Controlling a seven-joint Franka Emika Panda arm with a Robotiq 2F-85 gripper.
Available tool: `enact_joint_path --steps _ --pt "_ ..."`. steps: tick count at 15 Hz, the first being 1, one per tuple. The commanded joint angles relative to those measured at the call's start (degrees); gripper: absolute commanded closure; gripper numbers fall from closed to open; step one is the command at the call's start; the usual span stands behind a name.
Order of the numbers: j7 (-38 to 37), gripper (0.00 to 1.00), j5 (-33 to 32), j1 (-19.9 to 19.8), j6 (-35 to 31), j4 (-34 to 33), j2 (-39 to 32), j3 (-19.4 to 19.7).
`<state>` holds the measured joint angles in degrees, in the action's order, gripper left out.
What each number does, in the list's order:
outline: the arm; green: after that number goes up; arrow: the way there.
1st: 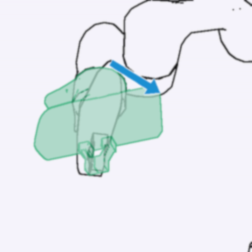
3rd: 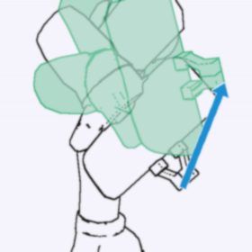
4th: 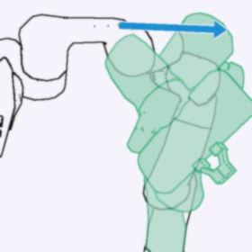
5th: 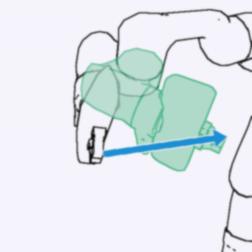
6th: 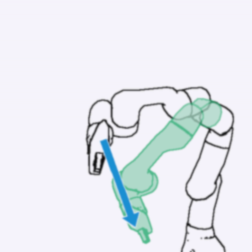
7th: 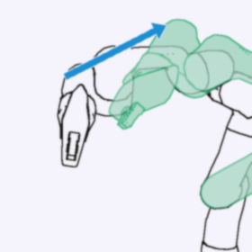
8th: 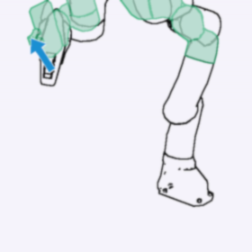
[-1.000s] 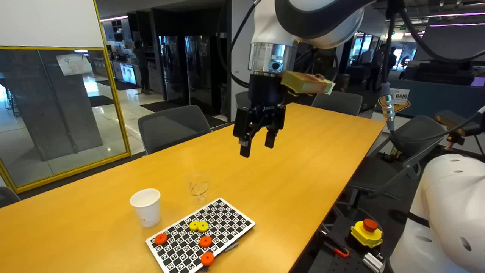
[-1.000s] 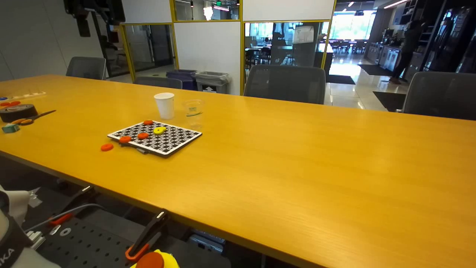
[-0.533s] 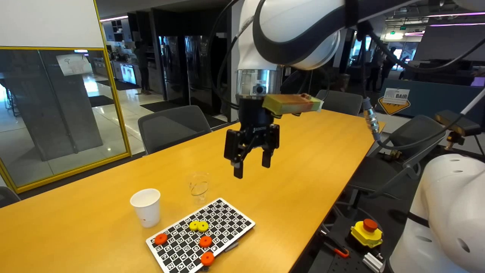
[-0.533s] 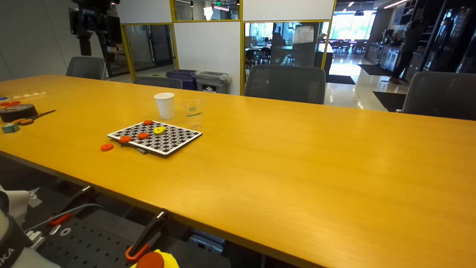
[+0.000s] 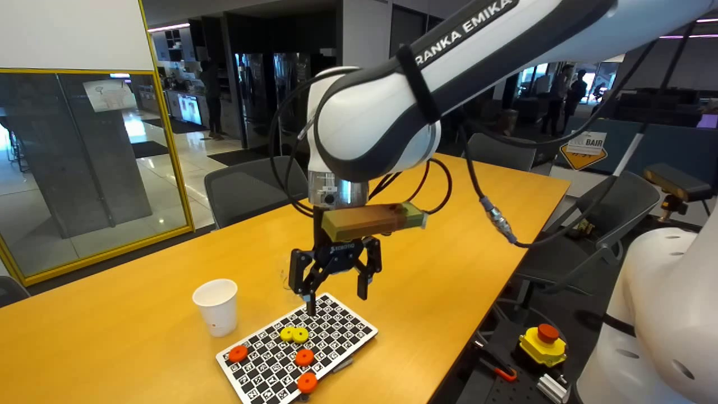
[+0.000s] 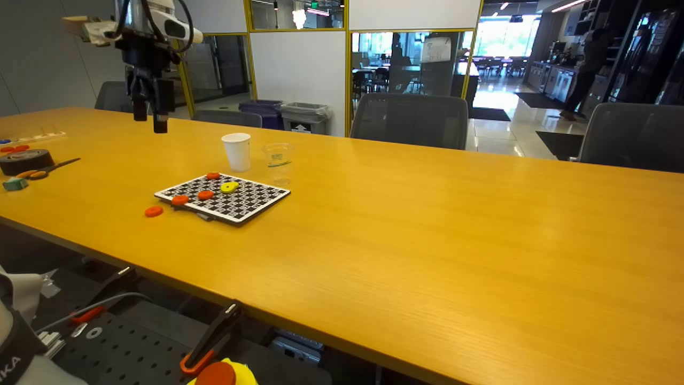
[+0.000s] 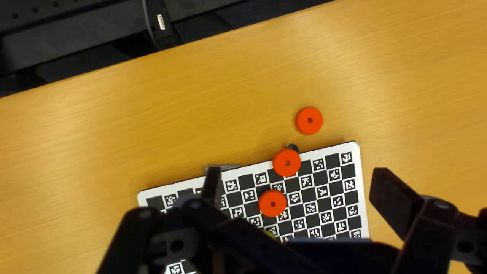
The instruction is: Put the yellow objects in the white cup and put the orange objects in the colourless cup
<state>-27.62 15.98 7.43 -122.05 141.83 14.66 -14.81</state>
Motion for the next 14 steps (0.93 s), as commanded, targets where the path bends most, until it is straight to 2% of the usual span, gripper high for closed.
enact_joint_path --steps 1,7,14 --pt "-4.7 0.00 0.1 1.5 -5.4 -1.9 -6.1 -1.5" --pt "-10.3 0.00 -5.7 4.4 -12.3 -3.5 -15.1 -2.7" --pt "-16.9 0.00 -17.0 6.3 -15.1 -8.5 -23.9 0.5"
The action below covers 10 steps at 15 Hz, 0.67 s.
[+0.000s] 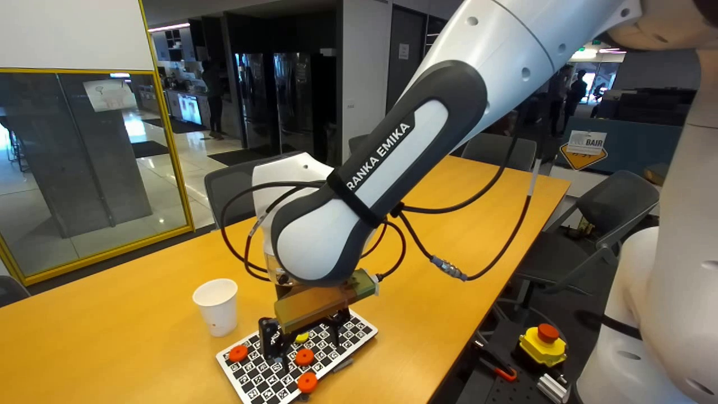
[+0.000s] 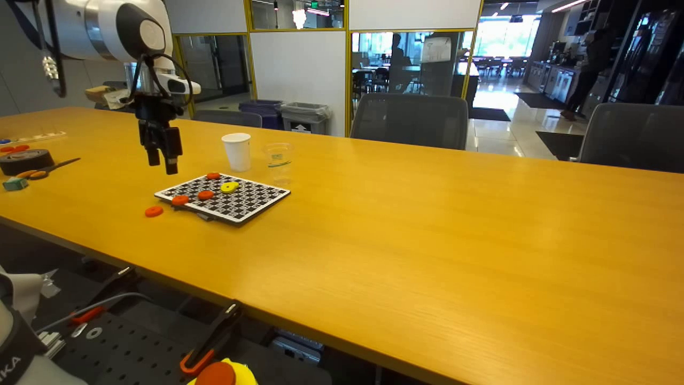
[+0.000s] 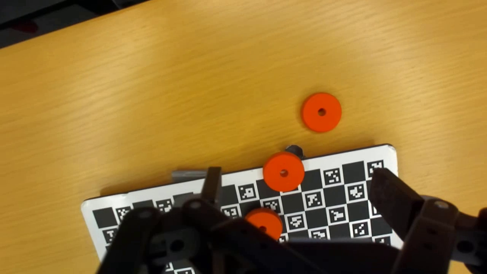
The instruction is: Put the yellow objects in the white cup and put the orange objects in the colourless cup
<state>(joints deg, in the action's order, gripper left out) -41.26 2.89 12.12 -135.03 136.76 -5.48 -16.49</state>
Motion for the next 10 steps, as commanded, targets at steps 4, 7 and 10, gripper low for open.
enact_joint_path --steps 4,7,10 --pt "-3.9 0.00 -5.7 2.3 -6.5 -4.6 -7.1 4.5" --pt "-3.7 0.00 -5.2 2.7 -10.5 -4.4 -9.2 6.1" --pt "-3.7 0.00 -5.3 3.2 -12.7 -4.2 -10.9 7.7"
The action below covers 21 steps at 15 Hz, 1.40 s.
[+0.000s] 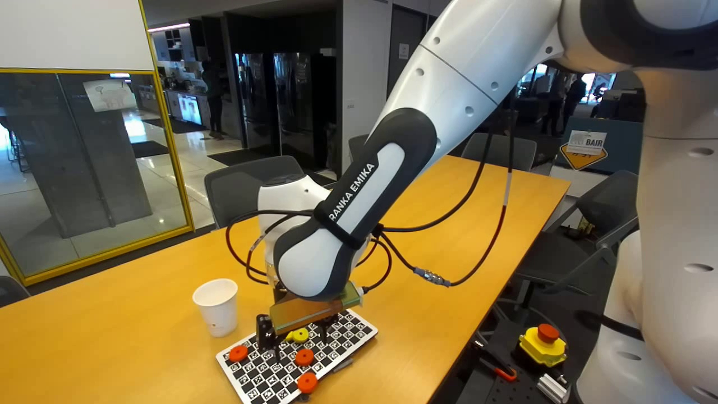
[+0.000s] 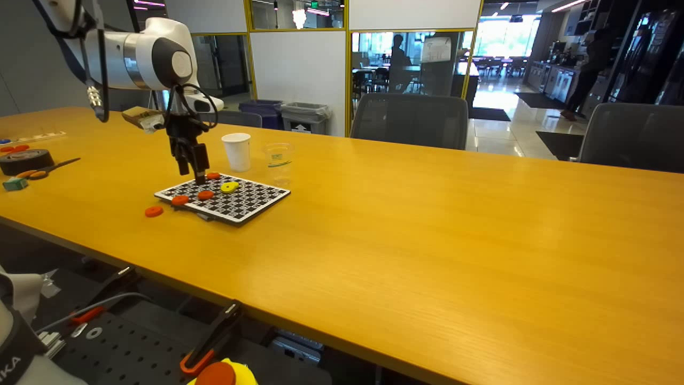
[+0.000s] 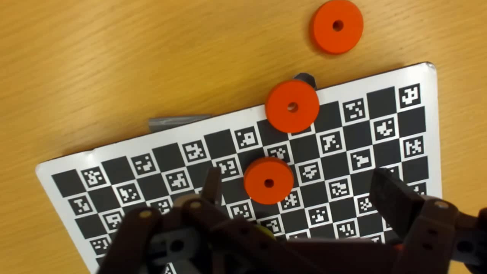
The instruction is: Put the yellow objects in the white cup and put the orange objects in the colourless cup
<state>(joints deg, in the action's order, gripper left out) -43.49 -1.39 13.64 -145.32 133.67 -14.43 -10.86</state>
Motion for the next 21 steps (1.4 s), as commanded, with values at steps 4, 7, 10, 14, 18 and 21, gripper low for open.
enact_joint_path --steps 4,7,10,14,18,21 --pt "-1.7 0.00 -1.3 2.8 -4.0 -1.6 -4.0 4.1" --pt "-1.3 0.00 -0.8 3.3 -4.7 -2.0 -5.1 4.9" --pt "-1.1 0.00 -0.4 3.6 -5.6 -2.2 -6.0 5.5" --pt "-0.9 0.00 -0.2 3.7 -6.3 -2.5 -6.6 6.0" --pt "-0.7 0.00 -0.1 3.7 -6.3 -2.4 -6.8 6.2" --pt "-0.8 0.34 -0.2 3.9 -6.4 -2.4 -7.0 6.4"
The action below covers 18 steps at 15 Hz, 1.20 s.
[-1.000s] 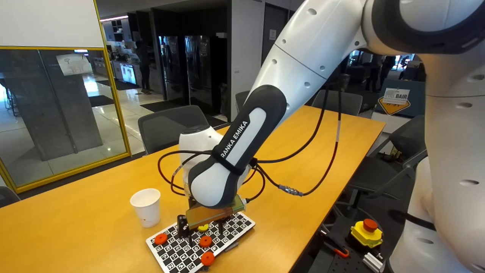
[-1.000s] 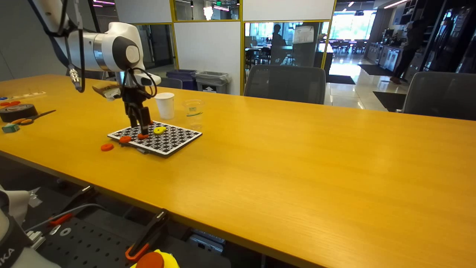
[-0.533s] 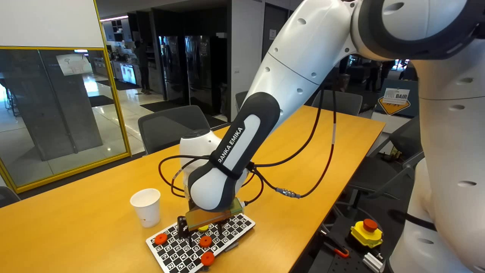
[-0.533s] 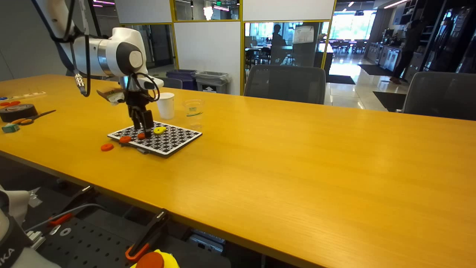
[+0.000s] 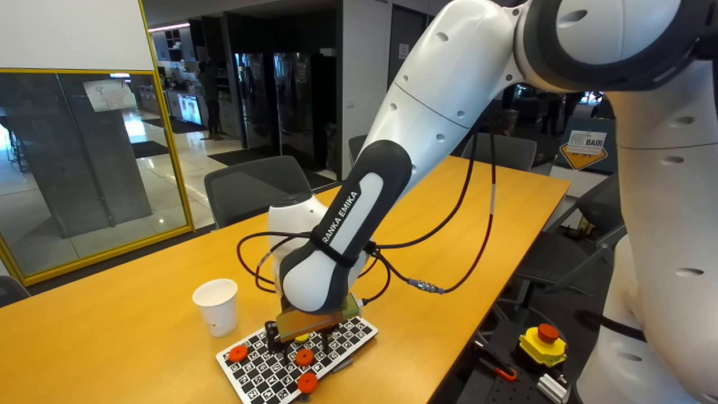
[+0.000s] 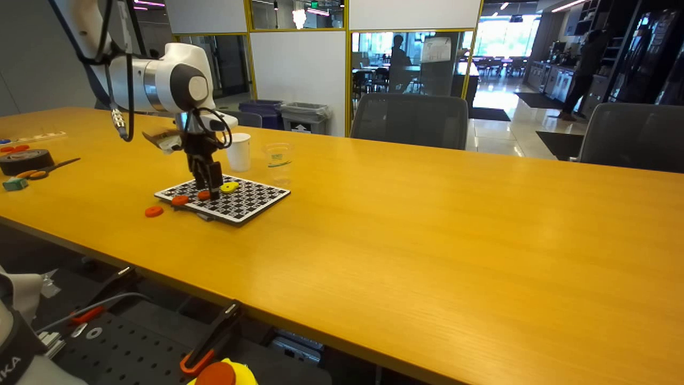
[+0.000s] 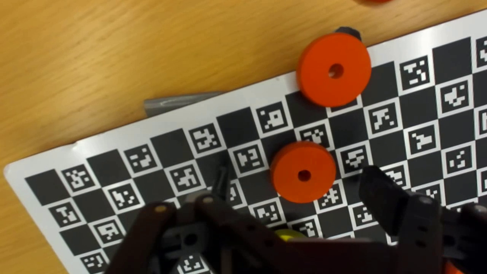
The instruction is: Put the yellow objects in the white cup and put the orange objects in the colourless cup
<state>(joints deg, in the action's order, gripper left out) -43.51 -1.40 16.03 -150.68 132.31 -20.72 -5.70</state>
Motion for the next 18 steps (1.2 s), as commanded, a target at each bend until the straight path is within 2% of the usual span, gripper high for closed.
enact_joint_path --steps 1,6,10,18 --pt "-0.8 0.42 -0.2 1.5 -1.1 -1.1 -0.7 1.2" --pt "-1.2 0.79 -0.1 1.6 -0.9 -1.1 -0.3 1.4" --pt "-0.8 0.77 1.1 1.4 1.3 -0.7 1.5 0.7" --pt "0.1 0.77 0.2 -0.3 11.0 -1.8 11.6 0.2"
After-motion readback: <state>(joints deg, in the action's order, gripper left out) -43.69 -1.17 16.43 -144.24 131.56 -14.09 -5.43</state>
